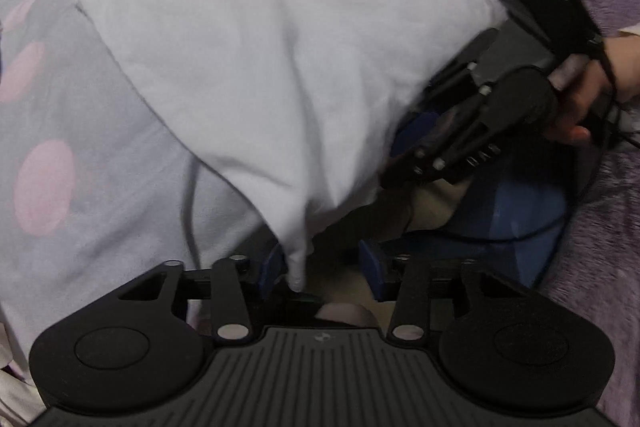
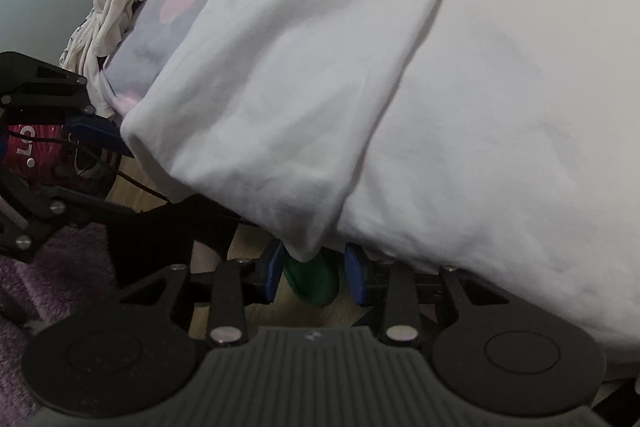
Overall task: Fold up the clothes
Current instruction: 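Grasp the shirt edge with both tools and lift it to fold over, then open both tools and release the folded shirt onto the bed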
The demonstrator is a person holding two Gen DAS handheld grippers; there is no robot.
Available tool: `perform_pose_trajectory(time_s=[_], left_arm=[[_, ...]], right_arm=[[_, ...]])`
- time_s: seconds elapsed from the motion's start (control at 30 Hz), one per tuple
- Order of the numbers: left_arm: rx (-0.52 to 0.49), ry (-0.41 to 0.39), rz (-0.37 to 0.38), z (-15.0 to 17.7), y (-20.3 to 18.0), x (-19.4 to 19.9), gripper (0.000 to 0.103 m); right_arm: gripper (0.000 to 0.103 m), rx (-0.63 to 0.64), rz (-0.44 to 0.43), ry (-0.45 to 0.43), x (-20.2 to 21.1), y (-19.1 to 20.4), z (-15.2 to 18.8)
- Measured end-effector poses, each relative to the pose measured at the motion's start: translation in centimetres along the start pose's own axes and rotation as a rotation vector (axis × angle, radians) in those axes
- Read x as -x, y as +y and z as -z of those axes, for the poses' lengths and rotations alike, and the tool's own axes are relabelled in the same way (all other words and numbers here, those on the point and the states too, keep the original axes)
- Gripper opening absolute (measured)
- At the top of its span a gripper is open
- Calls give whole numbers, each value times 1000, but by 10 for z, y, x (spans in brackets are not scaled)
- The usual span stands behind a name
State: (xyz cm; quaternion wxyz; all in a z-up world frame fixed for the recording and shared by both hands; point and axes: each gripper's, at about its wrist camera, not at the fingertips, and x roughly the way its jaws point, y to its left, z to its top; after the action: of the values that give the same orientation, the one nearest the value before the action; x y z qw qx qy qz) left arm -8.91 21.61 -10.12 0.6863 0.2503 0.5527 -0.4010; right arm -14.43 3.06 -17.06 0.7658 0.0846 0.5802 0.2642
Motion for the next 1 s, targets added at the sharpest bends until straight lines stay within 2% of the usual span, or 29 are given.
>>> perform_pose_trajectory(time_s=[0.03, 0.07, 0.1, 0.2, 0.27, 0.37, 0.47, 0.57, 0.63, 0.67, 0.7, 0.83, 0.87, 0.97, 1.0], left_arm=[[13, 5, -8, 0, 3, -2, 28], [32, 16, -7, 0, 6, -3, 18], [48, 21, -6, 1, 10, -3, 8], [81, 17, 17, 5, 16, 4, 1], [93, 14, 46, 8, 18, 8, 1], [85, 41, 68, 10, 17, 6, 0], [71, 81, 43, 12, 16, -2, 0], [83, 58, 26, 10, 18, 2, 0], [77, 50, 21, 7, 17, 4, 6], [64, 51, 11, 4, 15, 4, 15], [51, 51, 1, 1, 12, 5, 21], [47, 16, -6, -14, 6, 13, 21], [55, 5, -2, -18, 6, 16, 21], [64, -30, 7, -36, 5, 31, 21], [61, -46, 7, -44, 4, 35, 21]], right_arm=[[20, 3, -11, -1, -1, 0, 0], [2, 2, -20, -4, 3, -1, 1], [2, -1, -28, -7, 8, -2, 3], [1, -3, -38, -30, 31, -1, 6], [1, -21, -48, -35, 49, -1, 7], [1, -60, -84, 17, 60, -4, 11], [1, -74, -75, 54, 49, -4, 13], [1, -80, -58, 83, 37, -4, 14], [1, -67, -29, 95, 31, -3, 15], [3, -66, -21, 109, 28, -4, 16], [6, -67, -14, 126, 26, -4, 17], [6, -69, 8, 128, 30, -6, 19], [8, -73, 16, 111, 35, -7, 19], [26, -85, 51, 44, 49, -7, 13], [28, -92, 59, 19, 54, -8, 12]])
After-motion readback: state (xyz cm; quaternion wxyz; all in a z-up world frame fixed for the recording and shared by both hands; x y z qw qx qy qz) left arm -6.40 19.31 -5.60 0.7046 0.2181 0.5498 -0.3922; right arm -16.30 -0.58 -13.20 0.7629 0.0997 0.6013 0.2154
